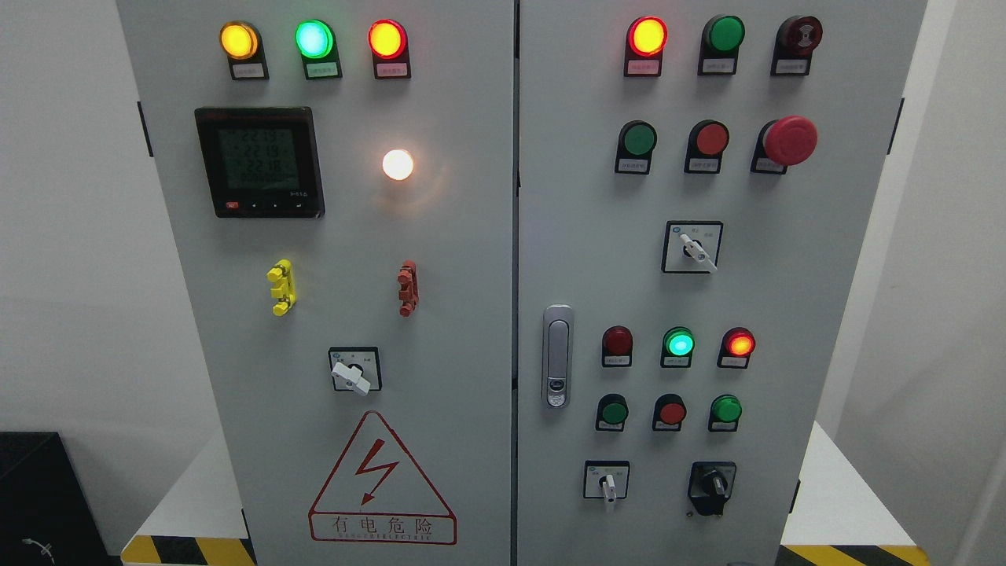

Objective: Flip black knob to close circuit

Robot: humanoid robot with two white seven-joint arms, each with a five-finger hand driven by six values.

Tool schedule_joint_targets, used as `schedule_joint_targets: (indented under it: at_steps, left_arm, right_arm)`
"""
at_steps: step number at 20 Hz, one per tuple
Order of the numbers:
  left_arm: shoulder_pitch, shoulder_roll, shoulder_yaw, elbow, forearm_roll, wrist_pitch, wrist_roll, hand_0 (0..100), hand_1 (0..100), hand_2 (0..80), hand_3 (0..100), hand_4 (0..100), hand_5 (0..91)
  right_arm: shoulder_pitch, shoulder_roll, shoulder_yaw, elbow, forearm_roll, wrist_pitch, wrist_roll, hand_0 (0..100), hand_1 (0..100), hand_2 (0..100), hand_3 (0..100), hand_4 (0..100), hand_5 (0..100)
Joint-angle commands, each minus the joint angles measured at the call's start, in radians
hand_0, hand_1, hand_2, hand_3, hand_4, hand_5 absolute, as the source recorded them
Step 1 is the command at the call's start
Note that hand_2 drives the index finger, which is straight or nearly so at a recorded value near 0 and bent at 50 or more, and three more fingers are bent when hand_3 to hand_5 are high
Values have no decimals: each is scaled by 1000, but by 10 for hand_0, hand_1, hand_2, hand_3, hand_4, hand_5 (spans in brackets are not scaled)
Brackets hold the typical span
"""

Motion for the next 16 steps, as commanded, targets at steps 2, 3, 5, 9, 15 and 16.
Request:
schedule_joint_targets:
  at_steps: [2, 3, 5, 9, 15, 16]
  left_arm:
    - [0, 0, -20, 21, -21, -4, 0, 120, 556, 0, 0, 0, 0]
    - [0, 0, -20, 21, -21, -4, 2, 120, 556, 0, 0, 0, 0]
    - [0, 0, -20, 21, -20, -2, 0, 120, 556, 0, 0, 0, 0]
    - [0, 0, -20, 21, -21, -2, 0, 120, 556, 0, 0, 0, 0]
    - [0, 0, -20, 21, -21, -4, 0, 120, 556, 0, 0, 0, 0]
    - [0, 0, -20, 21, -21, -4, 0, 120, 556, 0, 0, 0, 0]
  right_arm:
    - [52, -5, -3, -32, -219, -39, 77, 0, 169, 70, 196, 116, 0]
    - [55, -5, -2, -32, -223, -41, 88, 0, 164, 34, 147, 64, 0]
    - [61, -5, 0, -28, -246, -41, 120, 0, 143, 0, 75, 0, 0]
    - [63, -5, 3, -15, -263, -42, 140, 0, 116, 0, 0, 0, 0]
    - [62, -5, 3, -8, -269, -42, 140, 0, 96, 0, 0, 0, 0]
    - [62, -5, 4, -6, -269, -41, 140, 0, 95, 0, 0, 0, 0]
